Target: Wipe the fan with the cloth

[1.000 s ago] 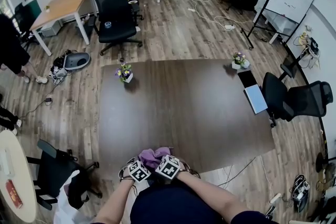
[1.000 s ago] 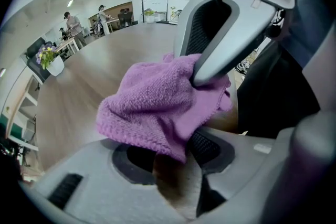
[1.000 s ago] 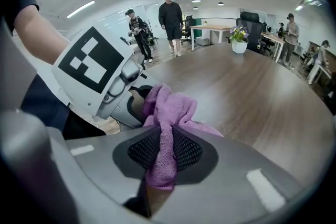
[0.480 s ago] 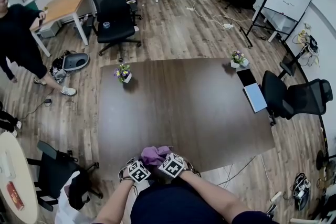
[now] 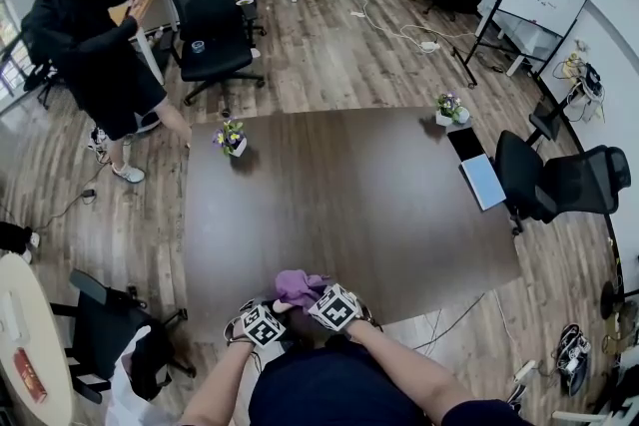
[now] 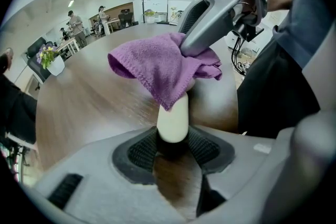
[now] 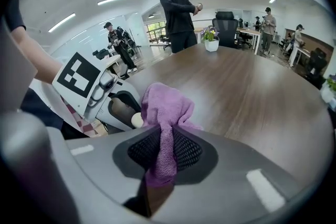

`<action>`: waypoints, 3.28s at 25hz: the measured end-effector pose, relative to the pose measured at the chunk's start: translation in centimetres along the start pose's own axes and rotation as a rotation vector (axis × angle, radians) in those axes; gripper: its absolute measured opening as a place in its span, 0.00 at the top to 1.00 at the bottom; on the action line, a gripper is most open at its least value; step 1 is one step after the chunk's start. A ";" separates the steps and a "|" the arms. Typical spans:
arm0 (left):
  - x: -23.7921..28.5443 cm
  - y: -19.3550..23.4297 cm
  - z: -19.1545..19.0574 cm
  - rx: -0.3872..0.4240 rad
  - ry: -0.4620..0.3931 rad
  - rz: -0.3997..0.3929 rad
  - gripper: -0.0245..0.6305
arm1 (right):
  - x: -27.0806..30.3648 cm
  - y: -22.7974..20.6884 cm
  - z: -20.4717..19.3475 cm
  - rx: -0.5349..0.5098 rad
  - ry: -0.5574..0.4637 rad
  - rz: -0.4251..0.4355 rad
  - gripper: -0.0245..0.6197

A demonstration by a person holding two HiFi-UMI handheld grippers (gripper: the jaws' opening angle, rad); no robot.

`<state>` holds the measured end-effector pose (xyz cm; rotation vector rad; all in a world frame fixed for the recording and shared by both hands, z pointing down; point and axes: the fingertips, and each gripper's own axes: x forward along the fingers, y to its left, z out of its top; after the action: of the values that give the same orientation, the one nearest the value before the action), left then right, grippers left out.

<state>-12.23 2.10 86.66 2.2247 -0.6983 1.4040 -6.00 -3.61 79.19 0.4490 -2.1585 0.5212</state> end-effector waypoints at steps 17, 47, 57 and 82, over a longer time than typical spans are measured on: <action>0.1 0.2 -0.2 -0.004 0.003 0.003 0.68 | -0.9 -2.9 -0.6 0.124 -0.040 -0.065 0.85; 0.1 0.2 -0.4 -0.019 -0.005 -0.003 0.68 | -0.9 -4.5 -5.3 0.276 0.045 -0.113 0.85; 0.0 -0.1 -0.2 -0.025 -0.011 -0.013 0.68 | -0.6 -2.5 -7.1 0.300 0.089 -0.068 0.85; 0.0 0.2 -0.1 -0.025 -0.024 -0.007 0.68 | 1.2 2.8 -6.9 0.238 0.140 0.050 0.84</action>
<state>-12.46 2.03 86.72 2.2260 -0.7117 1.3592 -3.49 2.20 83.37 0.4743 -1.9854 0.8192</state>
